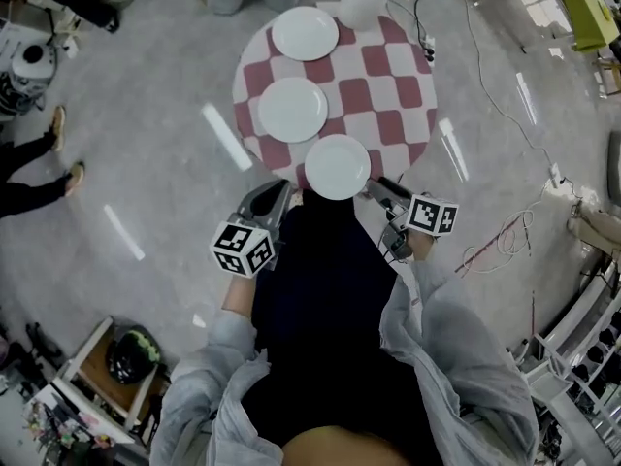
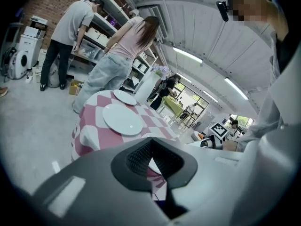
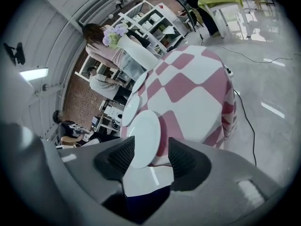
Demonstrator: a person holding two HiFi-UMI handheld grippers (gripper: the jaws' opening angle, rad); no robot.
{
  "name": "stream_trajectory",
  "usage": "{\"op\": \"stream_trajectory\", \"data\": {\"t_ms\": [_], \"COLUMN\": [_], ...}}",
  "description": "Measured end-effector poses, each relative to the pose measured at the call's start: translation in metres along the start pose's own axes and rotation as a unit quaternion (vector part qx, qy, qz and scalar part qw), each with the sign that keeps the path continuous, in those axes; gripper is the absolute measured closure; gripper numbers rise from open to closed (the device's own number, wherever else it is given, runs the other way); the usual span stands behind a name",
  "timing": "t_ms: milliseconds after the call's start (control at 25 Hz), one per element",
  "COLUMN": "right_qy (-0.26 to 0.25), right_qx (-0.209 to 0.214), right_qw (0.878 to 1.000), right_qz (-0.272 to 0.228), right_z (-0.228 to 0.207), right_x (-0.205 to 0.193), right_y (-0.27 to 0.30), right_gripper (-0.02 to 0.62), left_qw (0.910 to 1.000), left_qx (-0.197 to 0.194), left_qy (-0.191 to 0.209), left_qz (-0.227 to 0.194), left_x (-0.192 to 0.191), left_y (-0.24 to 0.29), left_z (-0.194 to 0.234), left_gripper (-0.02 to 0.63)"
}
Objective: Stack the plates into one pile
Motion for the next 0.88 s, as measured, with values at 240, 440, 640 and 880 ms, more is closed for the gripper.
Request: {"op": "stream_trajectory", "data": {"t_ms": [240,440,640,880], "right_qy": [0.043,0.077,0.124,0.122], "right_qx": [0.02,0.059,0.054,0.071], "right_qw": [0.999,0.995,0.99,0.989], "right_qz": [0.009,0.021,0.038,0.048], "right_z": [-0.01,-0.005,-0.009,-0.01], "right_x": [0.003,0.005,0.008,0.006], "right_y": [0.01,0.026,0.038,0.037], "right_gripper": [0.425,0.447,0.547,0.571], "left_qw": [0.9993,0.9983,0.9983,0.9983], "left_qx": [0.018,0.034,0.031,0.032], "left_qy": [-0.027,-0.044,-0.046,-0.048], "left_qz": [0.017,0.015,0.015,0.004], "left_x": [-0.009,-0.013,-0.012,-0.002], "left_y": [0.004,0.003,0.011,0.018], "left_z": [0.014,0.018,0.015,0.011], "left_gripper": [0.594,0.594,0.594,0.594]}}
Point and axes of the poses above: the fingertips, and each gripper's own axes: y forward along the fingers, z to its left, x out of its top, the point moved 6 cm from there along -y, backward along the fingers, and after that the axes turned 3 degrees about y, right-handed, at the moved point
